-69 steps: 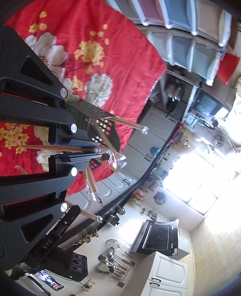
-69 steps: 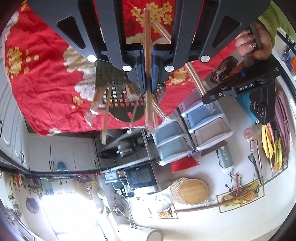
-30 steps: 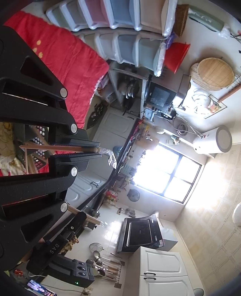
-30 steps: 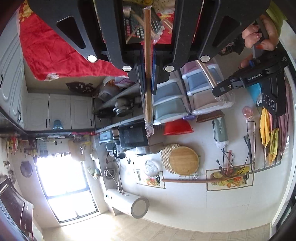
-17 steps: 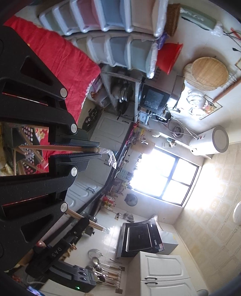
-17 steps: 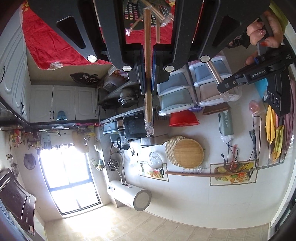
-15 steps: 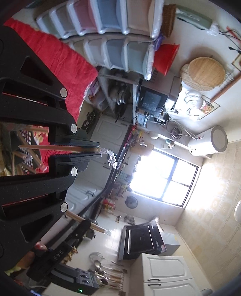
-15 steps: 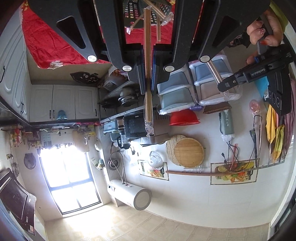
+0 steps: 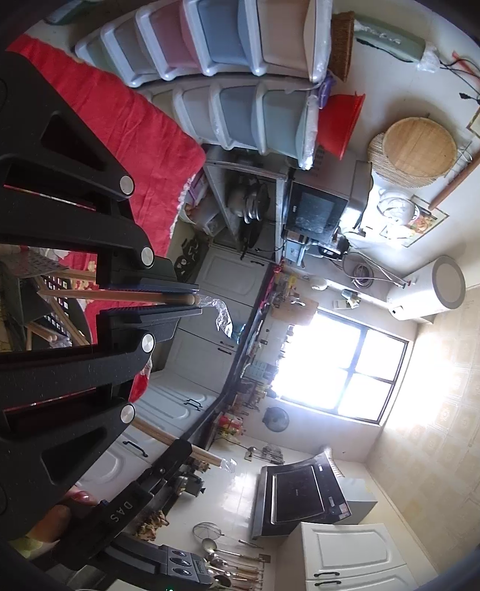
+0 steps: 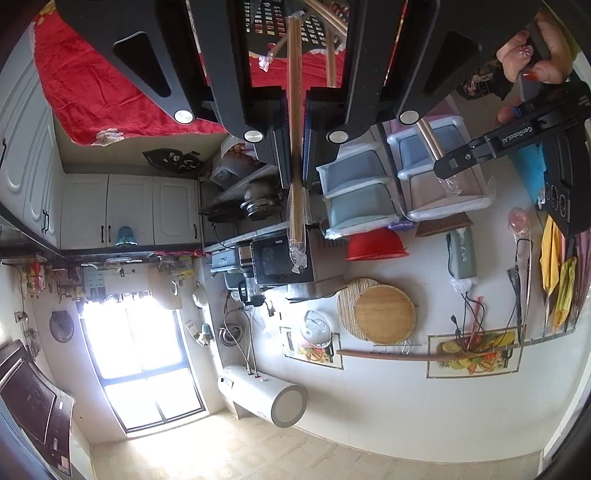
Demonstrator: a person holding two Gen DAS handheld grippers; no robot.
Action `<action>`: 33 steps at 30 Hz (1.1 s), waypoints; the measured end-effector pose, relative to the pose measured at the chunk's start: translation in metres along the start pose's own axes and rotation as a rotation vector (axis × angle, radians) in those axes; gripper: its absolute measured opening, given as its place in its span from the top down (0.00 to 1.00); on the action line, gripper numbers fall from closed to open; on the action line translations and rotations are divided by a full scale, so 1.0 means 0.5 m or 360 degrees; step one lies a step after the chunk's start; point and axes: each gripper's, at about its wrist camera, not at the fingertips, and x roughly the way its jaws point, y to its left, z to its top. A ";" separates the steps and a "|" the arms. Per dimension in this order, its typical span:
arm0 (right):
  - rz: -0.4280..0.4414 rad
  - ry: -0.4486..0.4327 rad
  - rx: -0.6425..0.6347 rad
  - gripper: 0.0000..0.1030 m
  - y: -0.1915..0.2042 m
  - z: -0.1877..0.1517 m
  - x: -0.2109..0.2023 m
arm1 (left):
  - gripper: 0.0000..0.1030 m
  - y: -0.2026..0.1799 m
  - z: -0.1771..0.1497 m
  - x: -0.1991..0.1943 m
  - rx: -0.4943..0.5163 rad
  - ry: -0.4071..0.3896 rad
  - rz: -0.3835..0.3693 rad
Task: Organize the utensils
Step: 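Lower the held chopsticks into the caddy with both tools, then open both tools to release the chopsticks into the caddy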
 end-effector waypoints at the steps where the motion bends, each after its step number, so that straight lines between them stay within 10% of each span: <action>1: -0.0006 0.0008 -0.0004 0.94 0.000 -0.004 0.006 | 0.97 0.001 -0.007 0.006 0.0004 0.0011 0.0007; 25: -0.0148 0.0259 -0.0047 0.90 -0.020 -0.112 0.080 | 0.96 0.006 -0.121 0.072 0.0038 0.0200 0.0010; 33: -0.0150 0.0268 -0.0008 0.76 -0.028 -0.104 0.048 | 0.62 0.005 -0.117 0.058 0.0032 0.0222 0.0034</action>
